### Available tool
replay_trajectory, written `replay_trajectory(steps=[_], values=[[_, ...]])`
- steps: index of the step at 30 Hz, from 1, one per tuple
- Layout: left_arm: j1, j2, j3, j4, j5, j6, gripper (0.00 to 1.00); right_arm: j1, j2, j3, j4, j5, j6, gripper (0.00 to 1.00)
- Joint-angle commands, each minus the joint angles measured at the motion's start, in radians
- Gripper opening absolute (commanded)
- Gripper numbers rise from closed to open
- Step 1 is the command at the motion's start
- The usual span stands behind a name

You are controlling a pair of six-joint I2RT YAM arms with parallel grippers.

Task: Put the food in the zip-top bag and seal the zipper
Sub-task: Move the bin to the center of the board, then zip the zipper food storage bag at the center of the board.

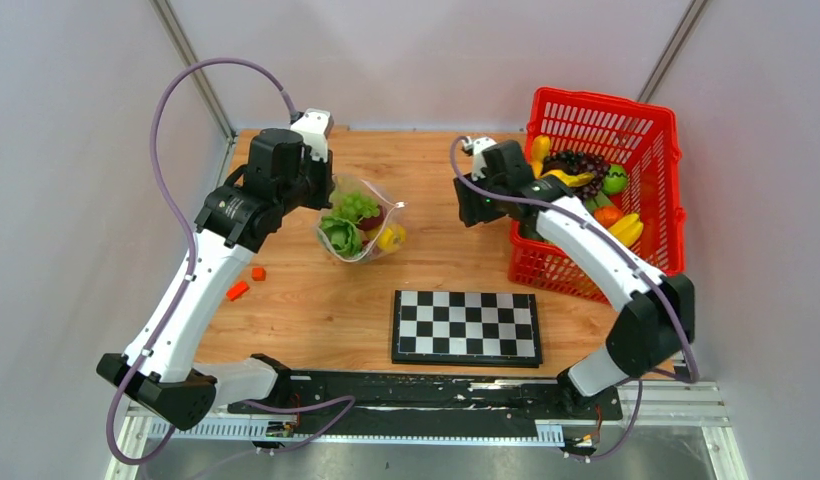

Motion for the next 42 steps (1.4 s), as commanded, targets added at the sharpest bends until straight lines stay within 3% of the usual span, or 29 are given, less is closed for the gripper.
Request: replay_trajectory(steps=[1, 4, 6, 12, 18, 22, 29, 31, 34, 35, 42], values=[[0.008, -0.009, 0.029, 0.06, 0.077, 0.054, 0.0, -0.034, -0.207, -0.191, 0.371, -0.319, -0.106, 0.6], [0.008, -0.006, 0.035, 0.063, 0.121, 0.076, 0.0, -0.027, -0.325, -0.38, 0.74, -0.551, -0.167, 0.72], [0.008, -0.01, 0.031, 0.069, 0.17, 0.092, 0.0, -0.026, -0.35, -0.429, 0.878, -0.657, -0.222, 0.74], [0.008, -0.008, 0.047, 0.071, 0.244, 0.102, 0.0, 0.0, -0.312, -0.466, 1.042, -0.882, -0.322, 0.64], [0.008, -0.004, 0.041, 0.079, 0.263, 0.1, 0.0, 0.016, -0.261, -0.543, 1.151, -0.991, -0.466, 0.53], [0.008, -0.001, 0.038, 0.076, 0.266, 0.099, 0.0, 0.018, -0.222, -0.536, 1.185, -1.006, -0.523, 0.42], [0.008, -0.008, 0.047, 0.068, 0.27, 0.108, 0.0, 0.021, -0.131, -0.522, 1.342, -1.005, -0.492, 0.37], [0.008, -0.009, 0.045, 0.066, 0.268, 0.106, 0.0, 0.021, -0.12, -0.517, 1.352, -1.013, -0.491, 0.27], [0.008, -0.012, 0.044, 0.06, 0.258, 0.106, 0.0, 0.021, -0.119, -0.517, 1.347, -1.013, -0.509, 0.03], [0.008, -0.015, 0.042, 0.061, 0.25, 0.107, 0.0, 0.021, -0.121, -0.518, 1.347, -1.007, -0.511, 0.0], [0.013, -0.011, 0.047, 0.052, 0.214, 0.116, 0.0, 0.021, -0.219, -0.523, 1.299, -0.895, -0.461, 0.0]])
